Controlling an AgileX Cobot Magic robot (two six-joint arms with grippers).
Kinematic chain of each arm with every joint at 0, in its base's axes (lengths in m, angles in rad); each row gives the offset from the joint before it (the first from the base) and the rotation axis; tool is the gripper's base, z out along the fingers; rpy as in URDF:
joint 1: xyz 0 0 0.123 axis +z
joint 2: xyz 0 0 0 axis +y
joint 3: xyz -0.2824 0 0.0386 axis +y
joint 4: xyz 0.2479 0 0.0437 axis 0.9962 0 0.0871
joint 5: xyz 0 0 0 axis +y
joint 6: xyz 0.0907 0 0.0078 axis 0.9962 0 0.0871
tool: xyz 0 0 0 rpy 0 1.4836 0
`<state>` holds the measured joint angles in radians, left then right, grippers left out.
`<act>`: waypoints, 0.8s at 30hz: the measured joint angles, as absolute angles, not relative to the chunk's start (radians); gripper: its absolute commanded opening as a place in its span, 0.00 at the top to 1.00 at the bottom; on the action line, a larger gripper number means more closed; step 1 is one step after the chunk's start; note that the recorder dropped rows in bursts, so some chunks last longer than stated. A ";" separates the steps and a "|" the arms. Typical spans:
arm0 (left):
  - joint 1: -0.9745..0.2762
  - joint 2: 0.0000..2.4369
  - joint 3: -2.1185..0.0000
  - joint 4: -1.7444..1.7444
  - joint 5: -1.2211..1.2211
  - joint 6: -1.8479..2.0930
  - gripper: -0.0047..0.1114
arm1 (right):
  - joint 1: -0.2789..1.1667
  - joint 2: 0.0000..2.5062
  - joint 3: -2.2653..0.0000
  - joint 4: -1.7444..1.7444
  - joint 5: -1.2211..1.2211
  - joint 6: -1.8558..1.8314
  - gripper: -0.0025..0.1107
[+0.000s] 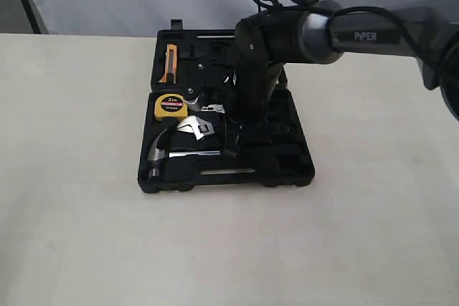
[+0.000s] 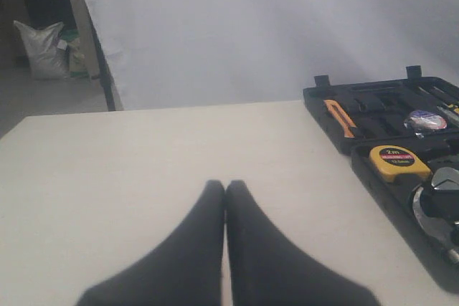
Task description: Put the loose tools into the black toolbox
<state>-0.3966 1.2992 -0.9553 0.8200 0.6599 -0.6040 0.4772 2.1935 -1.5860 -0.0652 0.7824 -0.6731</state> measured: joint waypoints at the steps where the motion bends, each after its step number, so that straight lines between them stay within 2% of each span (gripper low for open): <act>1: -0.397 1.299 -0.955 0.820 0.660 -0.604 0.95 | 0.477 2.187 -1.583 -0.065 0.775 -0.673 0.98; 24: -0.397 1.299 -0.955 0.820 0.660 -0.604 0.95 | 0.473 2.175 -1.561 -0.049 0.649 -0.654 0.98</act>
<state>-0.3966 1.2992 -0.9553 0.8200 0.6599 -0.6040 0.4726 2.1749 -1.5612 -0.0494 0.6491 -0.6535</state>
